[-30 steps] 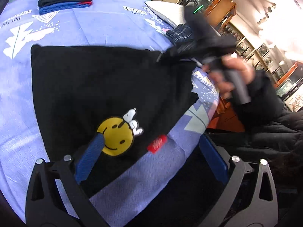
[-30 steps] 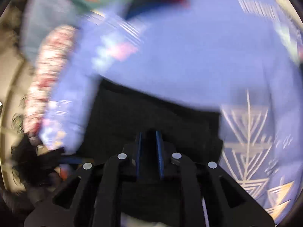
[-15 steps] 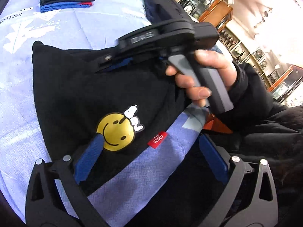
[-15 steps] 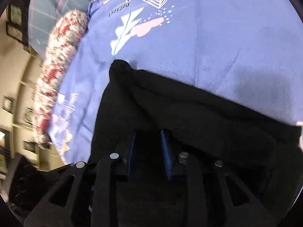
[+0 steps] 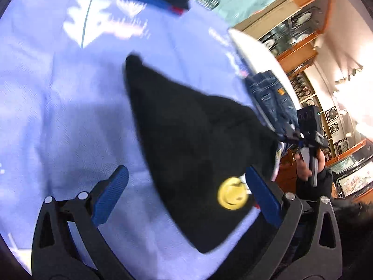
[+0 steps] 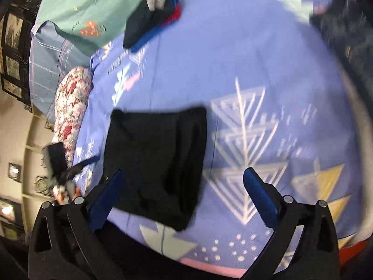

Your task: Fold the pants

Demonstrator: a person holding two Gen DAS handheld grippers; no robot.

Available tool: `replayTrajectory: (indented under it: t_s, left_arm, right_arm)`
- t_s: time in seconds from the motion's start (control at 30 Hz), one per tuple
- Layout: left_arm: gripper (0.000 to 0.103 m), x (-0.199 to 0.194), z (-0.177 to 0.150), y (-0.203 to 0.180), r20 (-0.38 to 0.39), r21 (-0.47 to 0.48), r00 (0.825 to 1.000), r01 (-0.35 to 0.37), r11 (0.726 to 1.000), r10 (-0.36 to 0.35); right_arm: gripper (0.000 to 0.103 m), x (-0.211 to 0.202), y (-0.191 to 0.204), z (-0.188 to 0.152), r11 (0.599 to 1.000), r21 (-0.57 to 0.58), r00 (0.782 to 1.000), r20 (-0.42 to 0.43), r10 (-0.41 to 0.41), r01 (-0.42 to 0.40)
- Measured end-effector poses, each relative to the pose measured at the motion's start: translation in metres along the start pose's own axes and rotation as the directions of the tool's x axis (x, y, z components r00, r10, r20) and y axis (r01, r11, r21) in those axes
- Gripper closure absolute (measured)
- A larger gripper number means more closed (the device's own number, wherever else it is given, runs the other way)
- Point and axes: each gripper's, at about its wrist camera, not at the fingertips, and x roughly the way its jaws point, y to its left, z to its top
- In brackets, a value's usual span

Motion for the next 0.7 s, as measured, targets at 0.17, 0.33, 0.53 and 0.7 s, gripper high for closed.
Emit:
replayTrajectory:
  t_s: [0.17, 0.33, 0.53, 0.7]
  left_arm:
    - [0.002, 0.031, 0.013, -0.012, -0.056, 0.022, 0.998, -0.022, 1.000, 0.024]
    - [0.002, 0.055, 0.023, -0.025, -0.063, 0.085, 0.991, -0.110, 0.990, 0.115]
    - [0.020, 0.055, 0.022, -0.033, -0.034, 0.086, 0.989, -0.143, 0.986, 0.147]
    - [0.054, 0.035, 0.023, -0.034, 0.003, 0.066, 0.992, -0.123, 0.990, 0.123]
  right_arm:
    - [0.001, 0.045, 0.002, -0.006, 0.997, -0.013, 0.994, -0.073, 0.077, -0.078]
    - [0.001, 0.070, 0.028, 0.009, 0.987, -0.095, 0.986, -0.118, 0.115, -0.126]
    - [0.062, 0.073, 0.035, 0.005, 0.982, -0.178, 0.993, -0.112, 0.049, -0.069]
    - [0.071, 0.053, 0.038, -0.004, 0.976, -0.212, 0.998, -0.047, 0.045, -0.054]
